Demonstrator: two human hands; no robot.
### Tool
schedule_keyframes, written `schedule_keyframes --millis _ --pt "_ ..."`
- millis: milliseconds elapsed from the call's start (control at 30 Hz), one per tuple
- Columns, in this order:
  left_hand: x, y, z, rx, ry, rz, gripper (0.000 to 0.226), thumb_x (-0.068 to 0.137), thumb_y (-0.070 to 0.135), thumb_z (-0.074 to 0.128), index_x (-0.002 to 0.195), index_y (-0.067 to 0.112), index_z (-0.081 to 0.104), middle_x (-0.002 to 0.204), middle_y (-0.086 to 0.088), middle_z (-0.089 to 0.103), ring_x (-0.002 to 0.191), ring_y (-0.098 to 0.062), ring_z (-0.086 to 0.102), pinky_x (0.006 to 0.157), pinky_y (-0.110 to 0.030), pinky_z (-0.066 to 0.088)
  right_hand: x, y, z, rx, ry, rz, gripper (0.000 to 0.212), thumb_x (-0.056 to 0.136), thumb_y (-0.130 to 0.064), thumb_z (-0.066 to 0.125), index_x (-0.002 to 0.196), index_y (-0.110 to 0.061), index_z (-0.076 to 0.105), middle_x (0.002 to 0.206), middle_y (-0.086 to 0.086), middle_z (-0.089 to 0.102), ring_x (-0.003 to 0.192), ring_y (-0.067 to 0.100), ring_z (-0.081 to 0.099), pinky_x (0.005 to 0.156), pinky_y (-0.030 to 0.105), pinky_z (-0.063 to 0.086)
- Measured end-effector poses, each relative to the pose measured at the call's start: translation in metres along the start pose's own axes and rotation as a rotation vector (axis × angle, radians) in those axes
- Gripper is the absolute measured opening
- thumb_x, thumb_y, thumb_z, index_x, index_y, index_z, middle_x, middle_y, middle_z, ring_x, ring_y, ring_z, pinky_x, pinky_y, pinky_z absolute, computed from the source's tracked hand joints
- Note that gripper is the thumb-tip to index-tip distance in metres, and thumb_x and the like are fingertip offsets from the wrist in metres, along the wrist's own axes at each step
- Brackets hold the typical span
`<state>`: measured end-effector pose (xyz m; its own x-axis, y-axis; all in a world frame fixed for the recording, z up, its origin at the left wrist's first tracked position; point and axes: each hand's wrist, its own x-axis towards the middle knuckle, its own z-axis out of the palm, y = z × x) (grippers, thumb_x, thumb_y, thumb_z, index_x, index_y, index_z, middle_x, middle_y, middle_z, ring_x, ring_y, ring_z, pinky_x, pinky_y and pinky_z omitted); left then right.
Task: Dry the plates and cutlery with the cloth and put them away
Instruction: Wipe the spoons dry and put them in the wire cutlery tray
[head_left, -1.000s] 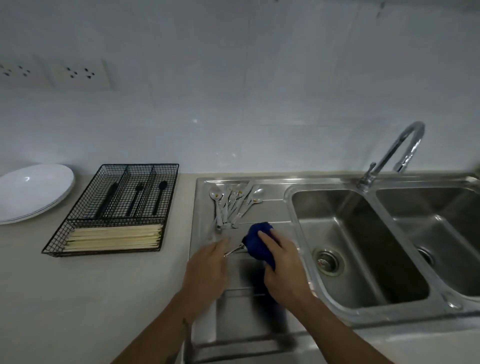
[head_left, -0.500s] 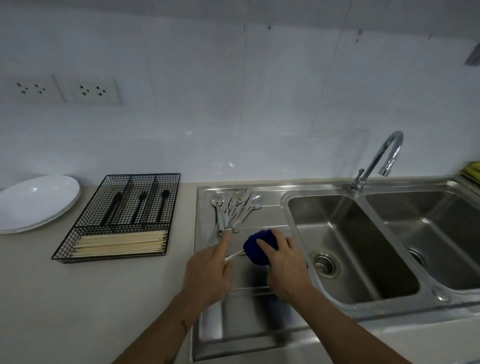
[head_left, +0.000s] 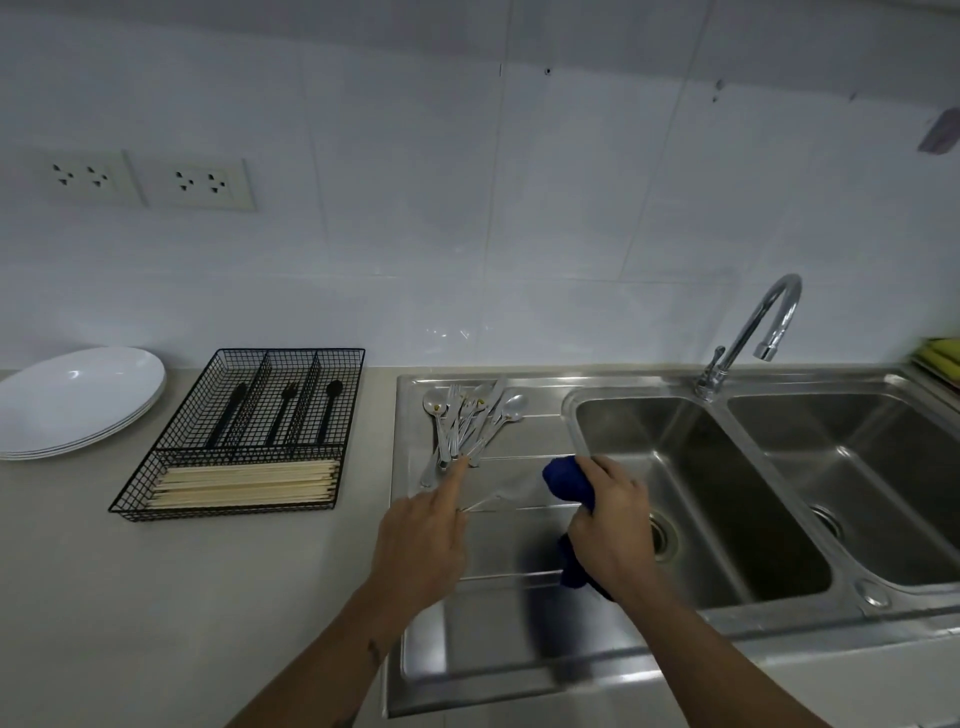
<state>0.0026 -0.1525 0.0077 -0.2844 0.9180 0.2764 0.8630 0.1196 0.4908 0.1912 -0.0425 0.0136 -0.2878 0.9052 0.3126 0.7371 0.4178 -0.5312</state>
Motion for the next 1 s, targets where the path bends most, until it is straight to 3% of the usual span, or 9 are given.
schedule_keyframes --millis 67,167,300,433,600,700,867,1000 --pt "0.004 0.0 0.001 -0.026 -0.03 0.002 0.064 0.097 0.02 0.046 0.155 0.027 0.02 0.069 0.008 0.055 0.062 -0.014 0.05 0.068 -0.029 0.041 -0.001 -0.007 -0.004 0.064 0.034 -0.034 0.064 0.068 0.009 0.052 0.126 -0.018 0.058 0.128 -0.002 0.055 0.101 0.025 0.045 0.09 0.031 0.036" --pt "0.007 0.002 0.003 -0.092 -0.078 0.016 0.07 0.094 0.018 0.047 0.155 0.033 0.015 0.069 0.008 0.059 0.06 -0.011 0.055 0.062 -0.03 0.05 -0.006 -0.024 -0.004 0.043 0.008 -0.165 0.068 0.069 0.007 0.06 0.133 -0.016 0.054 0.137 -0.001 0.05 0.114 0.023 0.043 0.101 0.034 0.038" --pt "0.013 0.008 0.001 -0.249 -0.082 -0.057 0.07 0.096 0.013 0.048 0.154 0.034 0.016 0.061 0.003 0.055 0.052 -0.009 0.051 0.05 -0.02 0.042 -0.019 -0.021 0.005 -0.135 -0.134 -0.428 0.076 0.063 -0.001 0.073 0.134 -0.019 0.053 0.14 0.002 0.05 0.11 0.023 0.048 0.094 0.031 0.045" --pt "0.006 0.008 0.001 -0.265 -0.093 -0.099 0.069 0.095 0.012 0.047 0.153 0.037 0.019 0.056 0.001 0.052 0.046 -0.009 0.043 0.046 -0.022 0.038 -0.02 -0.01 0.008 -0.12 -0.165 -0.302 0.077 0.063 0.0 0.07 0.135 -0.022 0.051 0.137 -0.001 0.051 0.106 0.024 0.05 0.087 0.04 0.052" --pt "0.005 0.001 0.001 -0.338 -0.046 -0.101 0.062 0.095 0.011 0.049 0.148 0.037 0.032 0.052 0.002 0.05 0.044 -0.009 0.043 0.044 -0.019 0.035 -0.02 -0.014 0.005 -0.043 -0.163 -0.371 0.079 0.063 0.002 0.068 0.136 -0.024 0.051 0.142 -0.003 0.047 0.11 0.02 0.045 0.096 0.032 0.043" --pt "0.003 0.003 0.0 -0.31 -0.044 -0.072 0.062 0.095 0.011 0.049 0.149 0.036 0.032 0.05 0.003 0.046 0.044 -0.009 0.042 0.044 -0.018 0.033 -0.009 -0.004 0.007 0.061 -0.126 -0.184 0.07 0.066 0.005 0.055 0.129 -0.027 0.056 0.128 -0.007 0.056 0.107 0.02 0.05 0.096 0.039 0.045" --pt "0.002 0.006 0.002 -0.267 -0.053 -0.079 0.063 0.096 0.014 0.048 0.151 0.036 0.028 0.052 0.002 0.048 0.044 -0.009 0.042 0.043 -0.02 0.035 0.007 -0.011 -0.002 0.247 0.01 -0.083 0.063 0.059 0.011 0.05 0.108 -0.025 0.067 0.104 -0.006 0.065 0.09 0.014 0.061 0.081 0.036 0.052" --pt "0.007 0.006 0.002 -0.246 -0.058 -0.105 0.065 0.095 0.015 0.05 0.151 0.038 0.025 0.055 -0.001 0.053 0.045 -0.009 0.044 0.044 -0.021 0.037 0.01 -0.017 -0.004 0.03 0.039 -0.175 0.065 0.067 0.008 0.058 0.123 -0.024 0.062 0.122 -0.003 0.06 0.1 0.023 0.051 0.088 0.025 0.035"
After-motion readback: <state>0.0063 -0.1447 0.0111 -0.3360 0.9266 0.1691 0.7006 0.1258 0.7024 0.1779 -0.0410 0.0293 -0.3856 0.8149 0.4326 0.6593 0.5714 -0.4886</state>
